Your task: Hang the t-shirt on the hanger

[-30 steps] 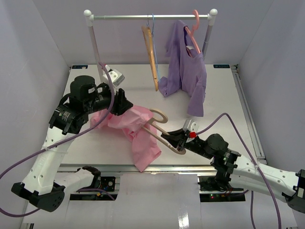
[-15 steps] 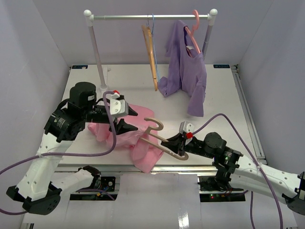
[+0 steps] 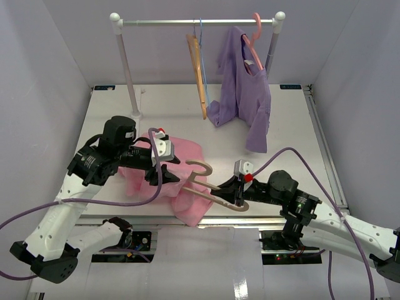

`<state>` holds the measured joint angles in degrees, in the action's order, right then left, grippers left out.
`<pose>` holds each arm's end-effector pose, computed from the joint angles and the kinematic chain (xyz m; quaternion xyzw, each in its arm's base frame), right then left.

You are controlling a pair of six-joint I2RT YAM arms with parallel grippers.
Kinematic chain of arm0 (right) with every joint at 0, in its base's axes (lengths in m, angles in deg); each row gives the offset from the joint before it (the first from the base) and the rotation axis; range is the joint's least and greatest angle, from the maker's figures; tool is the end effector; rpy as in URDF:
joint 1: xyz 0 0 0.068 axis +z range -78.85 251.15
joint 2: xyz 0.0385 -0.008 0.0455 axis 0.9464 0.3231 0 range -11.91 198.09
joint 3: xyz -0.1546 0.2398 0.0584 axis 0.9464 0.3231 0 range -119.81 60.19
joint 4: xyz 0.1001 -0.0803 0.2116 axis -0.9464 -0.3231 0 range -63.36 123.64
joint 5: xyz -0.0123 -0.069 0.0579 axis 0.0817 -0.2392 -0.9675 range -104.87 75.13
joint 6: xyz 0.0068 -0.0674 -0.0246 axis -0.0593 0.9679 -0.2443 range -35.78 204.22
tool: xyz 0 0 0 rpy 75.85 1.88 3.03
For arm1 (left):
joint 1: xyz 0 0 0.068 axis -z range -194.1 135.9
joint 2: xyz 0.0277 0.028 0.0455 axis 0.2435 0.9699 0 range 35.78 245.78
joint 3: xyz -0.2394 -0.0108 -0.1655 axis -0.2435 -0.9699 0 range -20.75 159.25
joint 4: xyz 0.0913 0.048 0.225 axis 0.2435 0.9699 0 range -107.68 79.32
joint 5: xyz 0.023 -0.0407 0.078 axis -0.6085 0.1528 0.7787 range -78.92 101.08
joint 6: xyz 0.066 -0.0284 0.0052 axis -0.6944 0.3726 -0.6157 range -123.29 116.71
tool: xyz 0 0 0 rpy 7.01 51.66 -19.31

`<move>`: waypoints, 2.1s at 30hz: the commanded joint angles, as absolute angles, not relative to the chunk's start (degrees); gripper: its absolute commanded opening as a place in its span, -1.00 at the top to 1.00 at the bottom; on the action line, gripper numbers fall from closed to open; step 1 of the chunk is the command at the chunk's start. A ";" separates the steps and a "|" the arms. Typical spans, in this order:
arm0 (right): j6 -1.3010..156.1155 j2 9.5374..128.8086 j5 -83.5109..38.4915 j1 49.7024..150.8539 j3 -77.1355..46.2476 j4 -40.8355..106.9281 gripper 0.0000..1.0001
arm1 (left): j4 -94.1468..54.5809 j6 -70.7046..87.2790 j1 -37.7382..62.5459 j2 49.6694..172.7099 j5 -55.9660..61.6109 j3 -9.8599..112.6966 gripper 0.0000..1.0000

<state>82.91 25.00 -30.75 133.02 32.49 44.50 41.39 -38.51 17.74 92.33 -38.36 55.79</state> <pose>0.0620 0.1502 0.3096 -0.4335 0.5460 0.4542 0.5546 0.1013 -0.1162 0.4136 0.6028 0.5844 -0.3659 0.4015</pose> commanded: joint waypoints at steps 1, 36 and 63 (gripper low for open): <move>83.08 25.71 -33.33 132.85 29.07 47.79 0.84 | 39.82 -39.00 17.90 91.84 -38.60 56.32 -0.30; 77.59 23.02 2.01 132.24 15.60 33.77 -0.42 | 27.09 -13.06 20.97 90.92 -22.13 48.84 1.00; 68.99 48.90 -6.58 144.19 24.84 65.44 0.75 | 8.18 10.43 20.97 71.84 -13.56 34.38 1.00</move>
